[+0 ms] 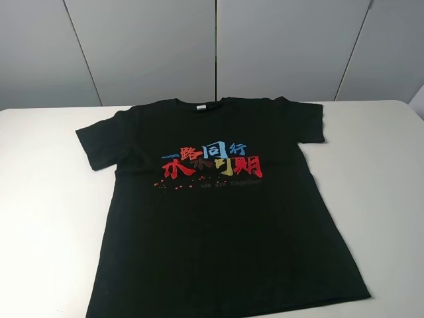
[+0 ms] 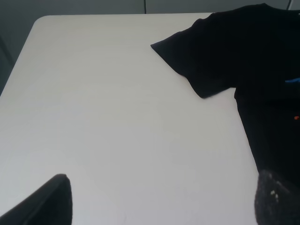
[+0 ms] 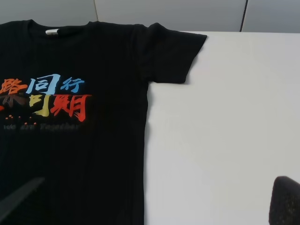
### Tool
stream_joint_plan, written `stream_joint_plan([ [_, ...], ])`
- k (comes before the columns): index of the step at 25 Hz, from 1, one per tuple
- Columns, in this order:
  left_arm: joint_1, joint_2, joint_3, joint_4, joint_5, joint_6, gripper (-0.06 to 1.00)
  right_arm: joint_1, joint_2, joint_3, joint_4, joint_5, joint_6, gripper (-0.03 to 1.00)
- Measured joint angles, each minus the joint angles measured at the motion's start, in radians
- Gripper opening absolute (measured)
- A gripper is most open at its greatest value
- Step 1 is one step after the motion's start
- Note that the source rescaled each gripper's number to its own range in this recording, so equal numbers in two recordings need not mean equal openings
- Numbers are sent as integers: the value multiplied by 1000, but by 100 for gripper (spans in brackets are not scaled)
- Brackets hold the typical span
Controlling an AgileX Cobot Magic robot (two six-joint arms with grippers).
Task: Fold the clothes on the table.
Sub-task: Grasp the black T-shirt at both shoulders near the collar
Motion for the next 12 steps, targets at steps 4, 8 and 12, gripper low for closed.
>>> stream_joint_plan([
  [4,0,0,0,0,0,0,100,0,0,0,0,0,0,100],
  [8,0,0,0,0,0,0,100,0,0,0,0,0,0,100],
  [12,0,0,0,0,0,0,100,0,0,0,0,0,0,100],
])
